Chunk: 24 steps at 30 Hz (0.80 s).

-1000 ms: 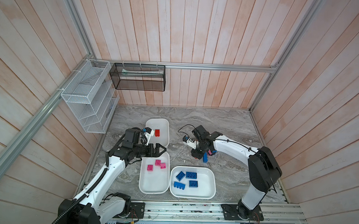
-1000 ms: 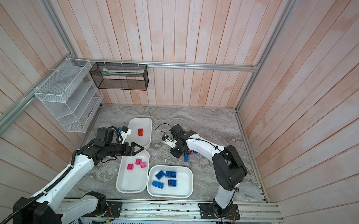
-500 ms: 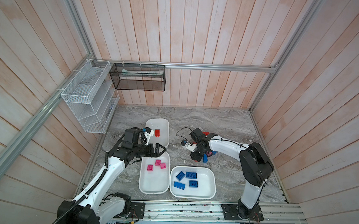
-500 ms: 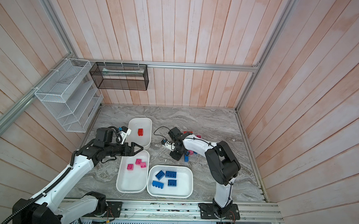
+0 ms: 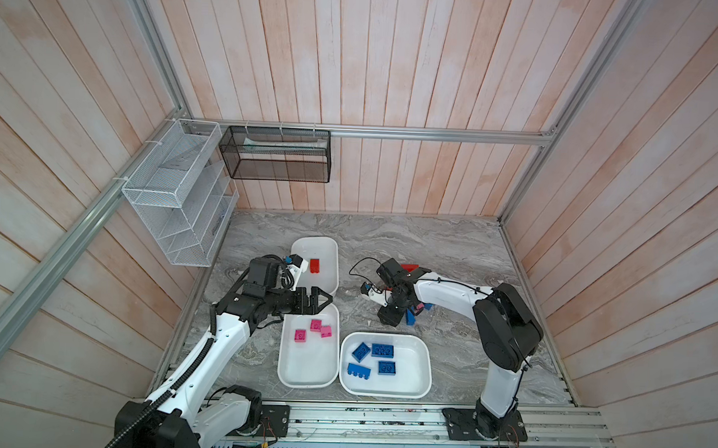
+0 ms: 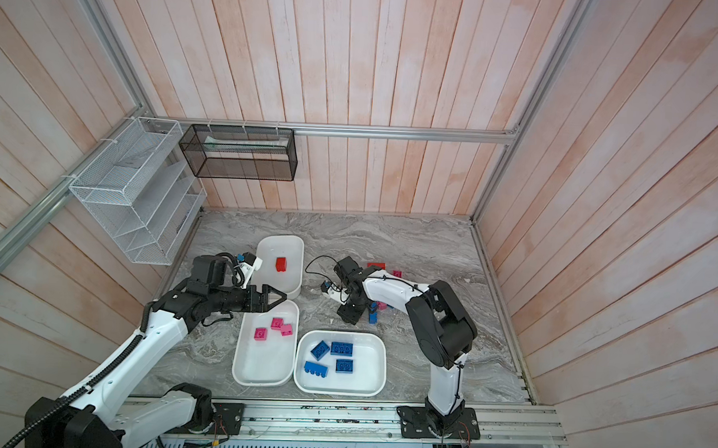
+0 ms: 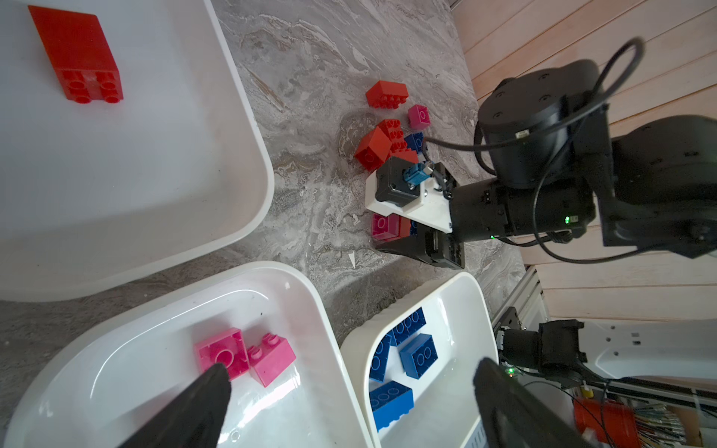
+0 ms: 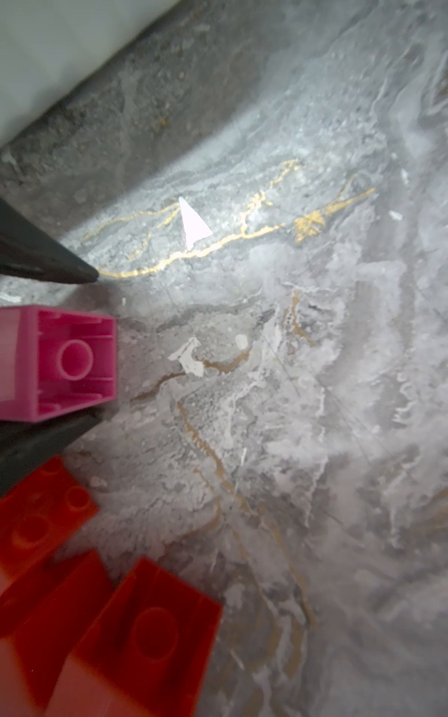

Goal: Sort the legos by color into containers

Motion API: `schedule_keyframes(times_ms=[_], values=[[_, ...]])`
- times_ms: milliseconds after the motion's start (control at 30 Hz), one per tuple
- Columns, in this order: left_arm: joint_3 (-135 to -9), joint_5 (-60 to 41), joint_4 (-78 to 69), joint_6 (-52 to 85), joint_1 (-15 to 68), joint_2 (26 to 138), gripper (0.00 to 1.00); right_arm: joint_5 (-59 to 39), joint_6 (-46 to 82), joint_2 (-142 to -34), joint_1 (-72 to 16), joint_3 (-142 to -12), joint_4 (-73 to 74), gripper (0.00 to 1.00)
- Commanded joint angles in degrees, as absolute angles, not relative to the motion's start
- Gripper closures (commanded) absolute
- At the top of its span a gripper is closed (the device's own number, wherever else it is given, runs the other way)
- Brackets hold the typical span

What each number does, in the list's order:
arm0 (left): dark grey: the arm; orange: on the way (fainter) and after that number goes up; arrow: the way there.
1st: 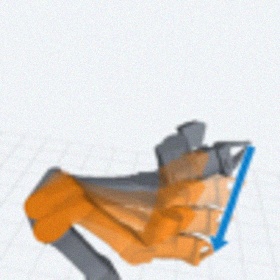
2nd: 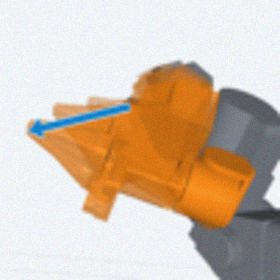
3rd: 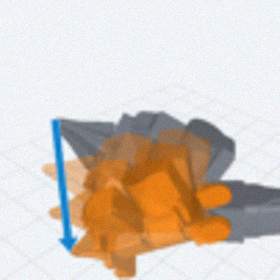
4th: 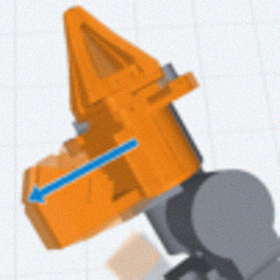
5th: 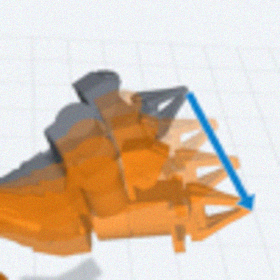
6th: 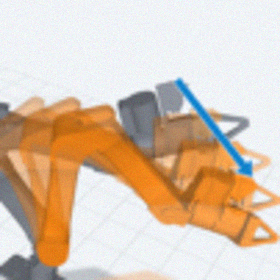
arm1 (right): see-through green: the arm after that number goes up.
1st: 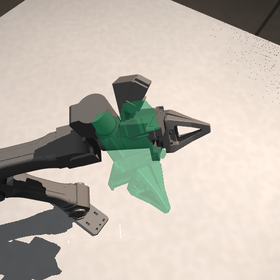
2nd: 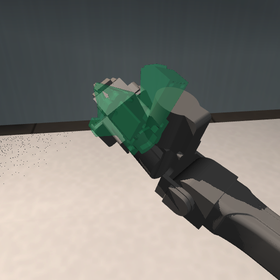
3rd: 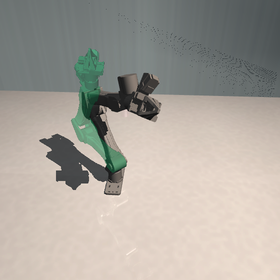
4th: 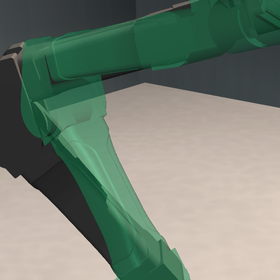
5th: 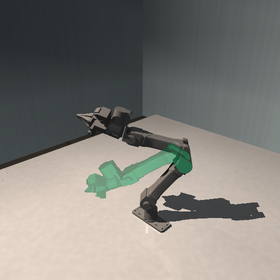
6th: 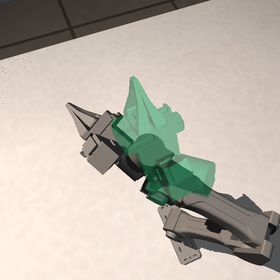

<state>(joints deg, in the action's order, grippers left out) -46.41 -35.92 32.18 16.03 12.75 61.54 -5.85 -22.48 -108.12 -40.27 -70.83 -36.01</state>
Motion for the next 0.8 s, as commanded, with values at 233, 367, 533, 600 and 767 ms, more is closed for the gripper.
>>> schedule_keyframes(times_ms=[233,367,533,600,767], values=[[-47.16,-35.77,32.26,14.54,12.48,61.79,0.00,-6.86,-21.54,-110.07,-40.69,-73.96,-36.70,0.56],[-47.02,-35.77,32.10,14.53,12.45,61.66,0.00,-6.75,-21.49,-110.39,-40.70,-74.21,-37.07,0.63],[-46.85,-35.86,32.08,14.56,12.42,61.61,0.00,-6.38,-21.41,-110.17,-40.67,-74.68,-37.86,0.70],[-46.85,-35.86,32.08,14.53,12.40,61.73,0.00,-6.16,-21.37,-109.89,-40.69,-75.01,-38.23,0.72],[-47.11,-35.77,32.17,14.51,12.38,61.31,0.00,-6.45,-20.86,-108.01,-40.69,-76.29,-38.11,0.73]])
